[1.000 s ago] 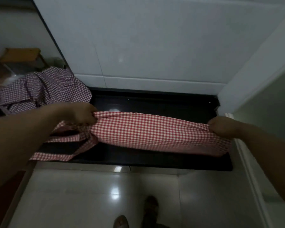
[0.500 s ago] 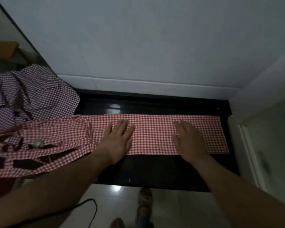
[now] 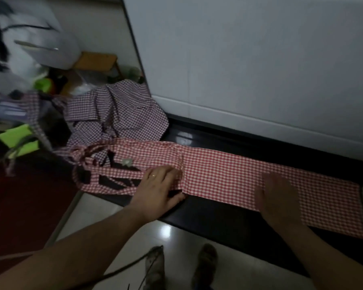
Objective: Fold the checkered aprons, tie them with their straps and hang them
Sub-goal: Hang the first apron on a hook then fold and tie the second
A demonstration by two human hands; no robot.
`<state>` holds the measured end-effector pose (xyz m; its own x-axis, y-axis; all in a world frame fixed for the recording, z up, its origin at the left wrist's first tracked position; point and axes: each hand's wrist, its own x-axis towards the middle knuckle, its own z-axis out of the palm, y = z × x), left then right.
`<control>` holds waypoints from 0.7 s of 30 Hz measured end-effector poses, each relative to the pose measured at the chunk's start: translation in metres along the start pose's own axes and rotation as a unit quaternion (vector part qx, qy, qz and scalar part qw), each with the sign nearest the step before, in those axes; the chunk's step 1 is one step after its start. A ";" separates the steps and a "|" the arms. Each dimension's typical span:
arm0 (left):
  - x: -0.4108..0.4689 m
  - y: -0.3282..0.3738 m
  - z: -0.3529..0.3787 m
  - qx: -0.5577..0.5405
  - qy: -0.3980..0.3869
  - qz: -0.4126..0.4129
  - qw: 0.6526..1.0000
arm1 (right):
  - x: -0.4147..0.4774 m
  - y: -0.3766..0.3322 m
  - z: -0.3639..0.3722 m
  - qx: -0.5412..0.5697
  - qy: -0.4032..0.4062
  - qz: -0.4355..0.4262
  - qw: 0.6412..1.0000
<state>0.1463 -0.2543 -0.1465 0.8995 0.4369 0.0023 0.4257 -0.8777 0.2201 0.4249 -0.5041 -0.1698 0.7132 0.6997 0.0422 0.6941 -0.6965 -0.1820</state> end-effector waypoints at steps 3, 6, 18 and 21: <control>-0.039 -0.053 -0.006 0.029 -0.090 -0.054 0.994 | 0.009 -0.099 0.001 0.114 -0.057 -0.138 0.982; -0.054 -0.097 -0.008 0.069 -0.104 -0.061 0.990 | 0.012 -0.171 0.011 0.138 -0.135 -0.209 0.959; -0.037 -0.174 -0.064 0.059 -0.212 -0.020 0.975 | 0.025 -0.227 0.012 -0.021 -0.264 -0.139 0.954; -0.017 -0.184 -0.092 0.062 -0.287 0.000 0.956 | 0.023 -0.241 0.004 -0.004 -0.115 -0.162 0.980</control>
<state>0.0438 -0.0815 -0.0973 0.7902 0.2869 -0.5415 0.4014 -0.9100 0.1037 0.2738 -0.3194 -0.1291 0.4142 0.9014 -0.1263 0.8824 -0.4317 -0.1871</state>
